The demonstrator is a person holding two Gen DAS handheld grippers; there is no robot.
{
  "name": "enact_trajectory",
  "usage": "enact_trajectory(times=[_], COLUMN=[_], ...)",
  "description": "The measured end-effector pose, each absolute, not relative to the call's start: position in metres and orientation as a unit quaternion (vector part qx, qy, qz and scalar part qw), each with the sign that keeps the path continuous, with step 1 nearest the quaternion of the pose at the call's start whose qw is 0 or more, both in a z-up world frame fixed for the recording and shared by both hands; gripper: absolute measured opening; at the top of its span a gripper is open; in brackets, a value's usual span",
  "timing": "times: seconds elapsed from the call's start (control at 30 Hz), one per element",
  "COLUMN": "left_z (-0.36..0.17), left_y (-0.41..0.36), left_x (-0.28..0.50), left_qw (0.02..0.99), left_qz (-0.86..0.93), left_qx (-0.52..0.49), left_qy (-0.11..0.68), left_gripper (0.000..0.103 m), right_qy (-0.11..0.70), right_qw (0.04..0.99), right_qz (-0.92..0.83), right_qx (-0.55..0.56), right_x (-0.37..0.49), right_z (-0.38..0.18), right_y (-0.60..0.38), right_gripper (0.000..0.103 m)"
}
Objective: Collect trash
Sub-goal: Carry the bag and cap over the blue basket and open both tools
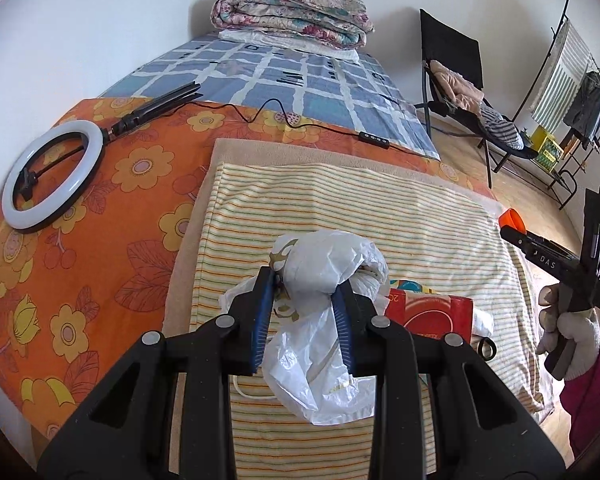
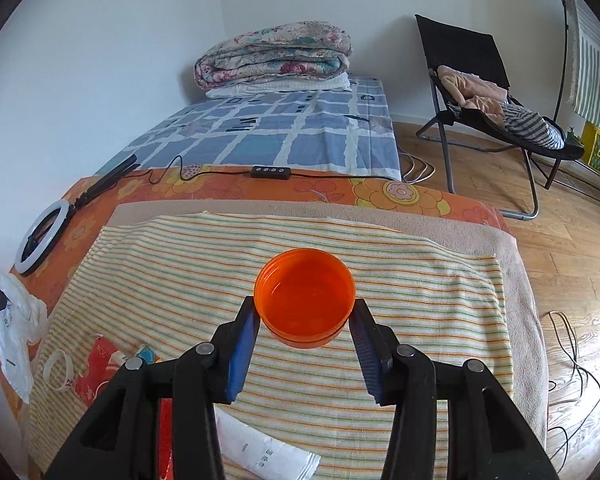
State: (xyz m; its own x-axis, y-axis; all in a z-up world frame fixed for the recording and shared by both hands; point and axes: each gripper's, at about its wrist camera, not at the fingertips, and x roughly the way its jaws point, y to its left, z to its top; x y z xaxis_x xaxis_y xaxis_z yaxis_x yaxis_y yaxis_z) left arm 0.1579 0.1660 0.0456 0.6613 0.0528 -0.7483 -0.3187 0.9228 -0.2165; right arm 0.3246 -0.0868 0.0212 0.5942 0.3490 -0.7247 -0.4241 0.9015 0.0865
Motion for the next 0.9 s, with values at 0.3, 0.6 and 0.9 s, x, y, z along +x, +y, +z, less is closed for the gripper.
enact_trajectory(times=[0.3,0.6,0.9], left_z=[0.066,0.049,0.011], left_y=[0.126,0.075,0.012], left_x=[0.109,0.045,-0.004], left_qw=[0.896,0.886,0.88], left_qz=[0.075,0.052,0.024], left_qx=[-0.156,-0.147,-0.115], left_qy=[0.409,0.436,0.461], left_gripper=[0.029,0.029,0.029], right_qy=[0.407,0.419,0.449], right_qw=[0.876,0.863,0.844], right_qz=[0.257,0.28,0.291], right_qx=[-0.03,-0.03,-0.037], right_x=[0.229,0.126,0.05], right_z=[0.042,0.029,-0.01], right_y=[-0.098,-0.122,-0.139], right_gripper=[0.048,0.048,0.048])
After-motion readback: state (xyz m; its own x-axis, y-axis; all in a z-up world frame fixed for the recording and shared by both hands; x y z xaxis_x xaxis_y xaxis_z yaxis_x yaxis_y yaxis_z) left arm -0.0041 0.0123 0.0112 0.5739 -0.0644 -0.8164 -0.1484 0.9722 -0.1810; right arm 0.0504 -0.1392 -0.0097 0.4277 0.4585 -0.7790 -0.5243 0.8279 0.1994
